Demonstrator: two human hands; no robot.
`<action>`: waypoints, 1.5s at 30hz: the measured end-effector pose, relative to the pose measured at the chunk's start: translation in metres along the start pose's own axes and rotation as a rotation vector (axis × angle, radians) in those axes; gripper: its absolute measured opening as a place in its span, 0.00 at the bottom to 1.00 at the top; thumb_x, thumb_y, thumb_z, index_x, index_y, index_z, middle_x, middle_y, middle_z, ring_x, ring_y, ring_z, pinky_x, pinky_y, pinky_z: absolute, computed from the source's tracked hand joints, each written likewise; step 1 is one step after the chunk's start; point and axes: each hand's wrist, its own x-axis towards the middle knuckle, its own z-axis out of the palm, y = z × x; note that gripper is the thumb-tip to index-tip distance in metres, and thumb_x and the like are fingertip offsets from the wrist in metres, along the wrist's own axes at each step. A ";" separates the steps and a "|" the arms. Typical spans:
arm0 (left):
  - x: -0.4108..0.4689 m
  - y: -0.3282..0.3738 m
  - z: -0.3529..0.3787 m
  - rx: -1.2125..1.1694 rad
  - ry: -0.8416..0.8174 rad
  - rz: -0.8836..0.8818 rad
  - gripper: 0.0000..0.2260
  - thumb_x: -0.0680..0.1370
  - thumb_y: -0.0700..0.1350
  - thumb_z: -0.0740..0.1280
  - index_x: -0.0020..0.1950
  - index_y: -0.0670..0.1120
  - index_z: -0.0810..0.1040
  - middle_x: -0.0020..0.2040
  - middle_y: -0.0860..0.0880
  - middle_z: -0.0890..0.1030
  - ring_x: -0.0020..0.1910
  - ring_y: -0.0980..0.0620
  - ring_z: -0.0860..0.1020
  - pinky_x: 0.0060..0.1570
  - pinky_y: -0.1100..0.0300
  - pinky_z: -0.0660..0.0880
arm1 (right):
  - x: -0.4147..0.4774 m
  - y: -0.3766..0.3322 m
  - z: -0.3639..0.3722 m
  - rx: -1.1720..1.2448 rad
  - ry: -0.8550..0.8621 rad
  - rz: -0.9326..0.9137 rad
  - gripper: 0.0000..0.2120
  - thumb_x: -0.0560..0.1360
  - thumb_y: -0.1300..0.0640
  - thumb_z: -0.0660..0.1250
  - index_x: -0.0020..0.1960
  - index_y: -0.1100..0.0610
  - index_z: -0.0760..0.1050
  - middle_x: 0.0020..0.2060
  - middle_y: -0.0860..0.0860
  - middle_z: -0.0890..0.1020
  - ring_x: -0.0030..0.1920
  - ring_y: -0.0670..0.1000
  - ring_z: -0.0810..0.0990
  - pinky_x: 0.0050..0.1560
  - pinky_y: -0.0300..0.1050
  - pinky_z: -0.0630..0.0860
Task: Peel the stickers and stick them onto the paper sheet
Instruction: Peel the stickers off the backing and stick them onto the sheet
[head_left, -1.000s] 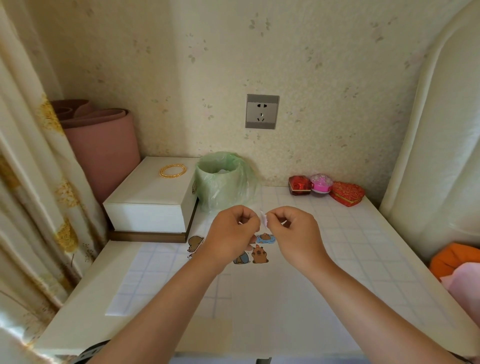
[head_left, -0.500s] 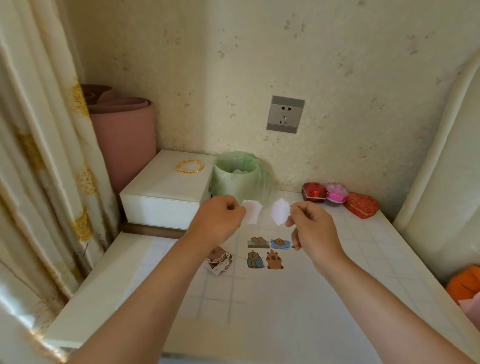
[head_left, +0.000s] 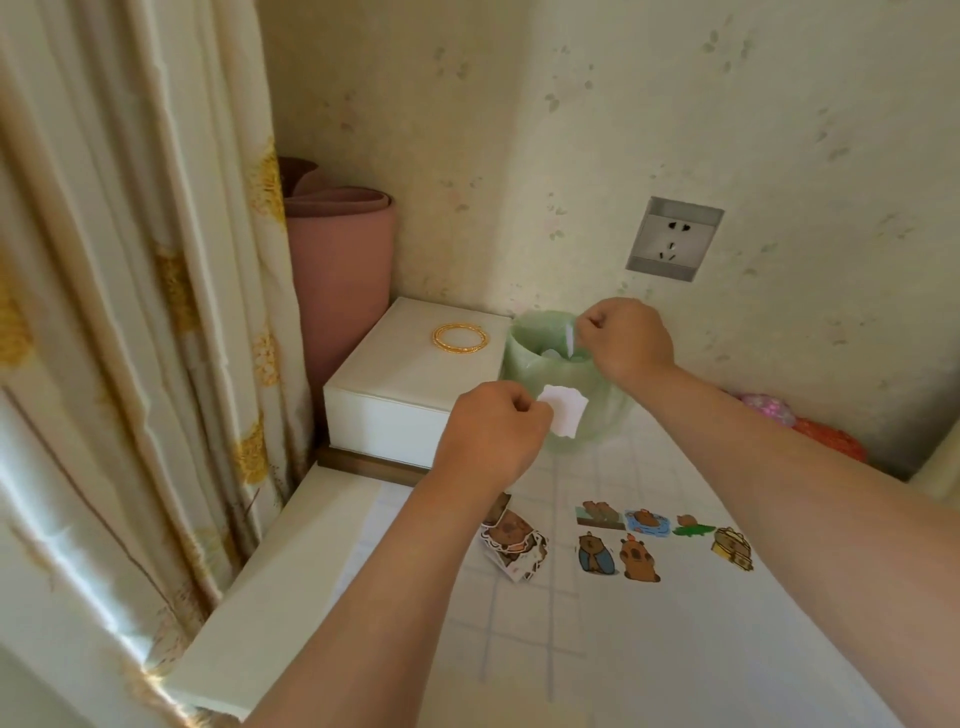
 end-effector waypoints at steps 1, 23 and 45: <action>0.001 0.000 0.000 -0.003 0.005 0.001 0.09 0.75 0.46 0.62 0.42 0.42 0.79 0.41 0.44 0.83 0.42 0.40 0.82 0.42 0.43 0.82 | 0.001 -0.001 0.002 -0.062 -0.023 0.005 0.10 0.72 0.60 0.63 0.36 0.61 0.80 0.35 0.57 0.83 0.38 0.60 0.82 0.35 0.52 0.79; -0.021 0.023 0.039 -0.275 -0.238 -0.388 0.08 0.76 0.41 0.60 0.37 0.43 0.75 0.24 0.49 0.73 0.23 0.51 0.72 0.24 0.65 0.69 | -0.160 0.043 -0.063 -0.079 0.056 -0.546 0.13 0.71 0.44 0.74 0.54 0.47 0.81 0.50 0.41 0.77 0.30 0.42 0.70 0.31 0.39 0.72; -0.038 0.021 0.082 -0.187 -0.345 -0.212 0.06 0.80 0.47 0.67 0.52 0.47 0.81 0.46 0.50 0.86 0.37 0.54 0.81 0.38 0.59 0.78 | -0.177 0.091 -0.067 1.000 -0.297 0.646 0.05 0.76 0.56 0.73 0.49 0.58 0.84 0.36 0.49 0.83 0.27 0.47 0.71 0.27 0.39 0.62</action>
